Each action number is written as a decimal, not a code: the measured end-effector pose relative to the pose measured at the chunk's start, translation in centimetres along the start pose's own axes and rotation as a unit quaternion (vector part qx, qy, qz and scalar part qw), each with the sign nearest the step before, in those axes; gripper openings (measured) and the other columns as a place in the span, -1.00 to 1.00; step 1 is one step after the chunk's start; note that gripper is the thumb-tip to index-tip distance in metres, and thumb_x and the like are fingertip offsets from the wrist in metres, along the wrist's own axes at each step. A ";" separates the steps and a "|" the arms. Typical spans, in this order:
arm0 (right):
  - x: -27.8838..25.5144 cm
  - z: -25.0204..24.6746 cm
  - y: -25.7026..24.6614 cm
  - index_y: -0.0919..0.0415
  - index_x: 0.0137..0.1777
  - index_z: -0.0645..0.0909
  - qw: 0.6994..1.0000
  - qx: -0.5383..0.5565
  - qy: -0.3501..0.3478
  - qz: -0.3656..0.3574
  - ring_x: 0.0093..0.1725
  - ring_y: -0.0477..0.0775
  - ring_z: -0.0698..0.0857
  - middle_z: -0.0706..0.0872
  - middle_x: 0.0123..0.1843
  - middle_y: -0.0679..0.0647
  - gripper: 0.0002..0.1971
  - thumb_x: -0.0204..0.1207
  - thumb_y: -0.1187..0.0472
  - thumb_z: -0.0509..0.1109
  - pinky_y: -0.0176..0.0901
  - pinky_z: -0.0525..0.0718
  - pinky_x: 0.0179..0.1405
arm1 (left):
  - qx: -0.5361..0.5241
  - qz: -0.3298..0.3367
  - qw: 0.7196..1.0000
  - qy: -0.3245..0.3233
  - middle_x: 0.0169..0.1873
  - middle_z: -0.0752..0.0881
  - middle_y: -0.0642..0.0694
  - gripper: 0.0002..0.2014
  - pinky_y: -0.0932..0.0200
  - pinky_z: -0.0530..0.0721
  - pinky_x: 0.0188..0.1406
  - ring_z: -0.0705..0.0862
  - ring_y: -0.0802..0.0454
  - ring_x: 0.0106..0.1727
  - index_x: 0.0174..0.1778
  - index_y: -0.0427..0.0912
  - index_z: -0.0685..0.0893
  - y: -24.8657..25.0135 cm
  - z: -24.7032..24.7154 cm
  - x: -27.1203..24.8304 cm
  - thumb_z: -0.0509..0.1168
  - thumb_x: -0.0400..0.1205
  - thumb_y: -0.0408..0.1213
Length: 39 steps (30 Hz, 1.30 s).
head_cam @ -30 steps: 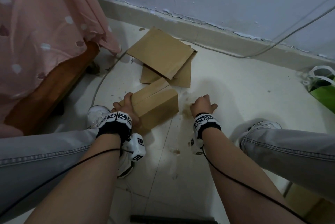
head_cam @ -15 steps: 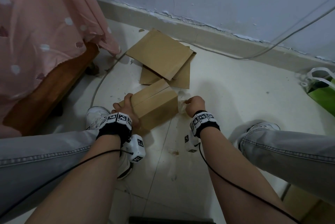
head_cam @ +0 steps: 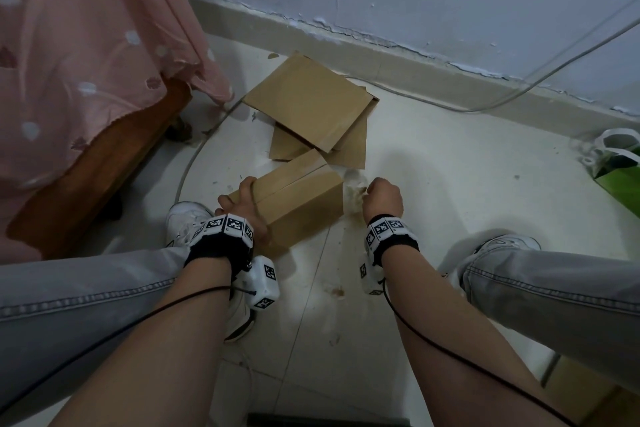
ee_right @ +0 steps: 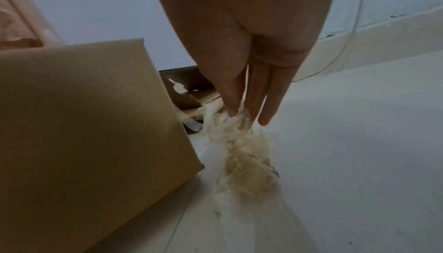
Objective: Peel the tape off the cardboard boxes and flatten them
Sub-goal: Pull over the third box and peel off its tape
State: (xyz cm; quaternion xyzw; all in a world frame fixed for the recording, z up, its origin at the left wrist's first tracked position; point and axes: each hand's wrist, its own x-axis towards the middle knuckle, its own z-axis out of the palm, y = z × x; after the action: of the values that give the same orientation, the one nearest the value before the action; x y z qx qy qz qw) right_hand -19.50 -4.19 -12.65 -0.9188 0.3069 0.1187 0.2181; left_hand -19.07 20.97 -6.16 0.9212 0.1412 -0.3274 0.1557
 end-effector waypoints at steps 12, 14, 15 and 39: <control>-1.0 -0.3 0.0 0.30 0.03 0.63 0.996 -0.067 -0.050 0.018 0.10 0.29 0.72 0.70 0.13 0.26 -0.89 0.60 0.35 0.29 -0.05 0.60 -0.10 | -0.003 0.001 1.000 -0.007 0.40 0.20 -0.28 0.16 -0.32 0.50 0.33 0.36 -0.44 0.42 0.50 0.40 -0.05 -0.1 0.0 -0.1 0.63 0.22 -0.29; -0.9 -0.2 0.1 0.37 0.18 0.58 0.997 -0.043 -0.068 0.016 0.16 0.34 0.70 0.67 0.20 0.33 -0.80 0.61 0.39 0.25 0.01 0.64 0.00 | -0.004 0.001 1.000 -0.007 0.41 0.20 -0.28 0.14 -0.31 0.49 0.33 0.35 -0.44 0.43 0.51 0.38 -0.04 -0.1 0.0 -0.1 0.61 0.25 -0.30; -1.0 -0.2 0.1 0.38 0.28 0.52 0.998 -0.021 -0.062 0.018 0.19 0.36 0.68 0.64 0.23 0.36 -0.74 0.60 0.41 0.24 0.04 0.64 0.04 | -0.004 0.002 1.000 -0.005 0.40 0.20 -0.28 0.13 -0.30 0.49 0.32 0.36 -0.44 0.42 0.51 0.38 -0.04 -0.1 0.0 -0.1 0.60 0.25 -0.30; 0.1 -2.5 -1.8 0.03 -0.25 0.75 0.963 0.230 -0.105 -0.094 -0.20 0.22 0.76 0.75 -0.22 0.08 -0.67 0.54 0.40 0.24 0.08 0.82 -0.21 | -0.013 0.021 0.999 -0.032 0.45 0.13 -0.23 0.11 -0.34 0.53 0.33 0.35 -0.46 0.43 0.48 0.46 -0.05 -0.7 -0.3 -0.3 0.57 0.29 -0.35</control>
State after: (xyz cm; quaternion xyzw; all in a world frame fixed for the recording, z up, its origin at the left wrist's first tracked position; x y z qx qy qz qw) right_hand -18.05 -4.15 -9.90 -0.8509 0.2138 0.1195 0.4648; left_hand -19.35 21.73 -5.88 0.9110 0.1214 -0.3512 0.1790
